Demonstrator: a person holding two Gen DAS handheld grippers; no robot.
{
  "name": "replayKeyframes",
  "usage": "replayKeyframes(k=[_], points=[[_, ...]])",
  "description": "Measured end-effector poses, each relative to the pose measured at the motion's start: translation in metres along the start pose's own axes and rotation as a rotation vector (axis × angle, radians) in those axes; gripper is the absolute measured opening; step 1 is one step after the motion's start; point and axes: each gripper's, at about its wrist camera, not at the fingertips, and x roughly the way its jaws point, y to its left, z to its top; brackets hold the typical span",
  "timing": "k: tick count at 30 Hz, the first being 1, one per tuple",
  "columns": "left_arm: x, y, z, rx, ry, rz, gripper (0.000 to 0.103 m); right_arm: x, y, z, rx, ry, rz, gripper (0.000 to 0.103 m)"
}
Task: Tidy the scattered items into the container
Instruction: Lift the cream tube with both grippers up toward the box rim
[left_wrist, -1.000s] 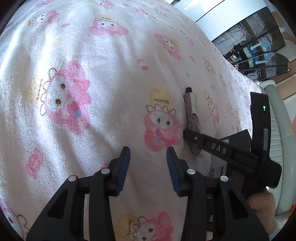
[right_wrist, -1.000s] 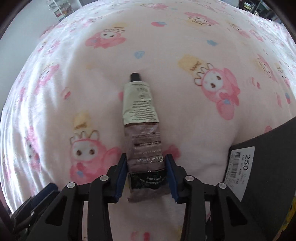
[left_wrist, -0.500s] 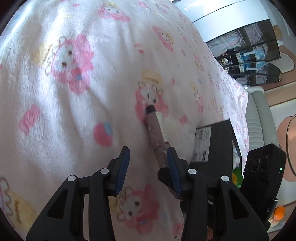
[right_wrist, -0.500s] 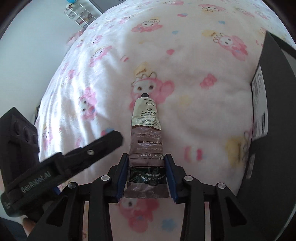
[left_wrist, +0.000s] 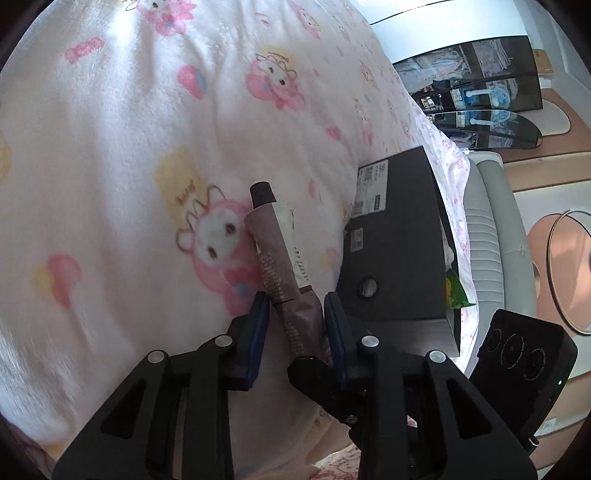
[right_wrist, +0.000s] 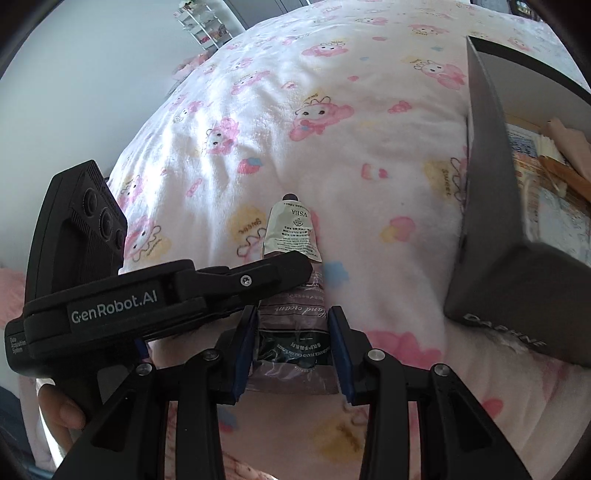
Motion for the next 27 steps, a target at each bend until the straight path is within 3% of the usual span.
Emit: replayKeyframes(k=[3,6,11,19,27], points=[[0.008,-0.02,-0.02,0.006,0.017,-0.012,0.031,-0.018,-0.01,-0.019,-0.041,-0.002,-0.007,0.034],[0.024,-0.04,-0.04,0.02,0.027,-0.004,0.024,-0.024,-0.041,-0.03,0.015,0.001,-0.024,0.034],[0.043,-0.077,-0.06,0.167,-0.005,0.12,0.022,-0.038,-0.083,-0.051,0.111,-0.006,-0.034,0.036],[0.047,-0.076,-0.074,0.153,0.023,0.164,0.022,-0.059,-0.104,-0.061,0.143,-0.087,-0.028,0.036],[0.049,-0.083,-0.083,0.205,0.047,0.208,0.022,-0.061,-0.123,-0.073,0.178,-0.076,-0.054,0.036]])
